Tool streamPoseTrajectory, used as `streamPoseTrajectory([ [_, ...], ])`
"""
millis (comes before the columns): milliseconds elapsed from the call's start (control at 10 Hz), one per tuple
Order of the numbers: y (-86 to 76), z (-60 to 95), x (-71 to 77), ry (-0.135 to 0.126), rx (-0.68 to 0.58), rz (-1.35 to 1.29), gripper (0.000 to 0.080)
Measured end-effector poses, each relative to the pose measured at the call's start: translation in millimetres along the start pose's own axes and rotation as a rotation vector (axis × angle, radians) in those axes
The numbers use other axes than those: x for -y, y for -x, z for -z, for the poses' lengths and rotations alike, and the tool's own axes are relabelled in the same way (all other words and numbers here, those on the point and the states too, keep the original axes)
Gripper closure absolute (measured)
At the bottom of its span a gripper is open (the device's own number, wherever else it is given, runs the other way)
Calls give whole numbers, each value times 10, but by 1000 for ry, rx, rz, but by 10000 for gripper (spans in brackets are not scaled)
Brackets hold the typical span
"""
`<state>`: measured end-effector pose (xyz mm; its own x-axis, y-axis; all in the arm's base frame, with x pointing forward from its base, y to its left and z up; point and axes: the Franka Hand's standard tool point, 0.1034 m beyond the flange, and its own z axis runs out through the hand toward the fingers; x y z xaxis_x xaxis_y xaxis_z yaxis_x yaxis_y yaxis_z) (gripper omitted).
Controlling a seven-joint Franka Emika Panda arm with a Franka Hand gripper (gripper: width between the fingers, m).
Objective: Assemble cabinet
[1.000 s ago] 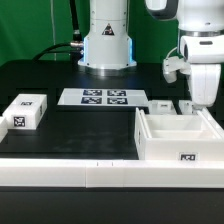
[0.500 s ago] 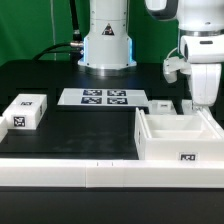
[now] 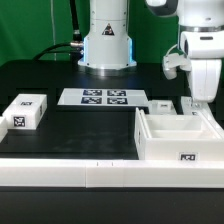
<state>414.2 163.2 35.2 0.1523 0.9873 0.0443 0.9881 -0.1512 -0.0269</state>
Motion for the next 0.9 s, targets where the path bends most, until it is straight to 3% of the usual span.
streamPoseTrajectory([
  [200,74,138,-64,6,19,-1,729],
  [500,331,165,-165,1,28,11,729],
  [900,354,145,-161,-2,26,6,729],
])
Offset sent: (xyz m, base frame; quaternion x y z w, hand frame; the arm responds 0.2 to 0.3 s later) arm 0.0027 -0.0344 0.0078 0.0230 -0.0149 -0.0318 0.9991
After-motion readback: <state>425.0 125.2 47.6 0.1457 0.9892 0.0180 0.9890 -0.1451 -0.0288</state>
